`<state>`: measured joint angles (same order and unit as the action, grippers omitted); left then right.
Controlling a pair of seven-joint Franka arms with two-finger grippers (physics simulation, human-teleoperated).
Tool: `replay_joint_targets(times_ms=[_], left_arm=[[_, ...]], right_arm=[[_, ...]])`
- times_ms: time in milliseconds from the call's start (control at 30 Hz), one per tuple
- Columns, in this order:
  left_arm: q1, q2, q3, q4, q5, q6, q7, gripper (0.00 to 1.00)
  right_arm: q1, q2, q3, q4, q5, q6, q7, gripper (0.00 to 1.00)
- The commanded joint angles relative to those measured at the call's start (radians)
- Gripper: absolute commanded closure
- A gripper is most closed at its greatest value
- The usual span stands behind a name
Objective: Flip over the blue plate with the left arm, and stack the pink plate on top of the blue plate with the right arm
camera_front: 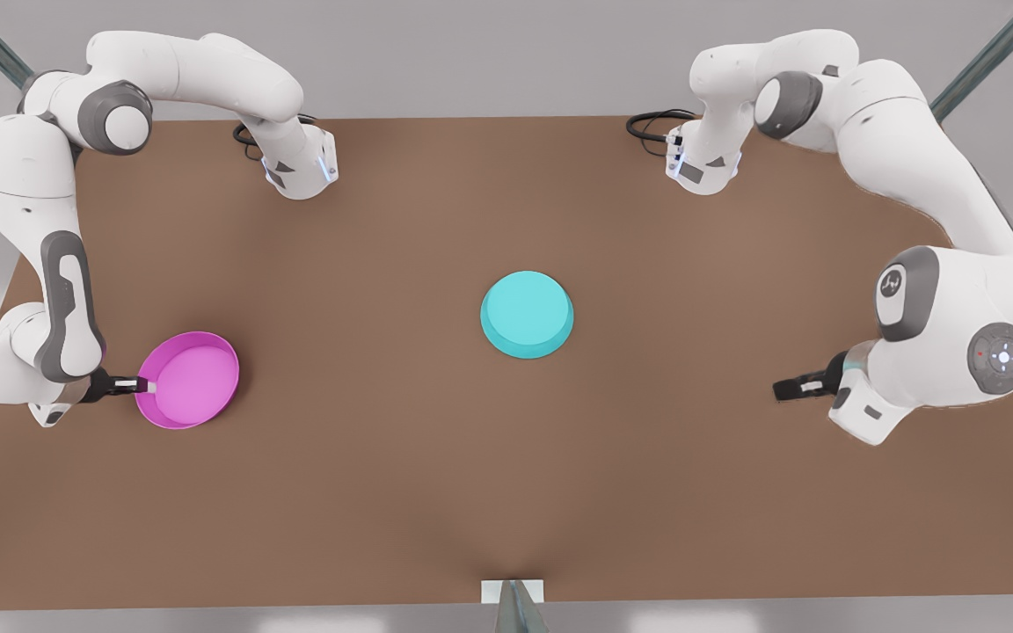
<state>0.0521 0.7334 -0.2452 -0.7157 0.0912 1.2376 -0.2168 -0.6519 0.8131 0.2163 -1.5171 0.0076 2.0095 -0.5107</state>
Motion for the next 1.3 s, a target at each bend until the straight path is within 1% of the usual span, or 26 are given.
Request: replay_joint_targets(times_ms=[0, 33, 67, 100, 133, 167, 233, 867, 1233, 1267], left_arm=[[0.000, -0.008, 0.001, -0.001, 0.056, -0.013, 0.026, 0.00], [-0.001, -0.073, 0.033, -0.014, 0.076, -0.067, 0.164, 0.00], [-0.001, -0.185, 0.095, -0.169, 0.068, -0.043, 0.313, 0.00], [-0.008, -0.285, 0.128, -0.347, 0.045, 0.055, 0.336, 0.00], [-0.034, -0.403, 0.193, -0.535, -0.004, 0.172, 0.336, 0.00], [-0.046, -0.491, 0.198, -0.715, -0.007, 0.305, 0.332, 0.00], [-0.046, -0.491, 0.199, -0.719, -0.008, 0.306, 0.330, 0.00], [-0.052, -0.488, 0.199, -0.715, -0.008, 0.301, 0.323, 0.00], [-0.052, -0.488, 0.199, -0.715, -0.008, 0.301, 0.324, 0.00], [-0.052, -0.488, 0.199, -0.715, -0.008, 0.301, 0.324, 0.00]], right_arm=[[0.000, 0.000, 0.000, 0.000, 0.000, 0.000, 0.000, 0.70], [0.000, 0.001, 0.000, 0.000, 0.000, 0.002, 0.000, 0.70], [0.000, 0.001, 0.000, 0.000, 0.000, 0.002, -0.002, 0.70], [0.000, 0.001, 0.000, 0.000, 0.000, 0.002, 0.000, 0.71], [0.000, 0.001, 0.000, 0.000, 0.000, 0.002, -0.002, 0.73], [-0.002, 0.001, 0.000, 0.000, 0.000, 0.002, -0.003, 0.75], [0.000, 0.001, 0.000, 0.000, -0.002, 0.005, -0.003, 0.78], [-0.005, -0.005, 0.003, 0.012, 0.020, -0.005, 0.006, 0.79], [0.005, -0.012, 0.015, 0.035, 0.094, -0.100, 0.006, 0.79], [0.006, -0.012, 0.028, 0.034, 0.100, -0.112, 0.008, 0.79]])
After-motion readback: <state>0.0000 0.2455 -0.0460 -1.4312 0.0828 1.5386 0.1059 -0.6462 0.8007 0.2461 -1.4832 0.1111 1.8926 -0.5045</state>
